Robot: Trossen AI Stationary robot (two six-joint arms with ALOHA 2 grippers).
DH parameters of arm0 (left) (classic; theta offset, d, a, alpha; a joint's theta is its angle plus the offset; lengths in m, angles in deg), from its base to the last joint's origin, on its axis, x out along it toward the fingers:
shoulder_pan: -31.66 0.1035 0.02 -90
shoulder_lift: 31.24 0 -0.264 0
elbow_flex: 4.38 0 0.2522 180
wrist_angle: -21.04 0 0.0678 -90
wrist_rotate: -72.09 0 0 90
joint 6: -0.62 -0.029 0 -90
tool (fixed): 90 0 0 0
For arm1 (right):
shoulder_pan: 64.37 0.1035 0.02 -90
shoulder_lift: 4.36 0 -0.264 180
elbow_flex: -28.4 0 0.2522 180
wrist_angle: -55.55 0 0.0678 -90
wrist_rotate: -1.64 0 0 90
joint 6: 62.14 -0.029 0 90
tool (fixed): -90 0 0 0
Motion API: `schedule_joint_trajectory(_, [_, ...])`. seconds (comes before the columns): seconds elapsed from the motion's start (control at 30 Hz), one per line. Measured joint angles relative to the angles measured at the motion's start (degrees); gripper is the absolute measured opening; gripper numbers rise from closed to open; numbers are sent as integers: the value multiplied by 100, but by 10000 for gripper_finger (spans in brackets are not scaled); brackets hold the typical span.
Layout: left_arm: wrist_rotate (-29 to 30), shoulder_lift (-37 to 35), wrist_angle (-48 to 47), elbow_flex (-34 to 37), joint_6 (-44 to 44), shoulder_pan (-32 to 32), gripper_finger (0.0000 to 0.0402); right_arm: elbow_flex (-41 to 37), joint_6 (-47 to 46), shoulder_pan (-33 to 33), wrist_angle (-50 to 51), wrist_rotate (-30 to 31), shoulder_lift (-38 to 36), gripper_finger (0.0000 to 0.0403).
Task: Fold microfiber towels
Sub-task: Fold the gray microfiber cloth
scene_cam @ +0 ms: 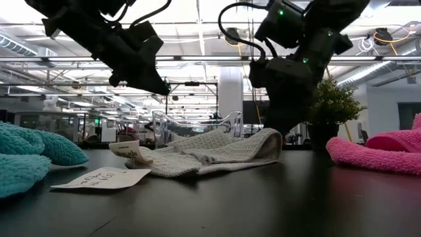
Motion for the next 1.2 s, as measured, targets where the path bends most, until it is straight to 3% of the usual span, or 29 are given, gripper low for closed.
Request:
schedule_joint_trajectory(0.37, [105,0,-6,0,-70,8,31,-794,-504,-25,-1703,-75,4,171])
schedule_joint_trajectory(0.67, [111,0,-2,0,-70,51,31,-1074,-565,-109,-2045,60,4,164])
schedule_joint_trajectory(0.8, [114,0,-2,0,-61,140,31,-1087,-565,-111,-2118,56,4,119])
schedule_joint_trajectory(0.97, [111,0,-2,0,-44,220,31,-1087,-472,-111,-2118,54,4,18])
schedule_joint_trajectory(1.2, [-210,46,1,0,-325,415,31,-1087,-525,-111,-2070,35,-157,2])
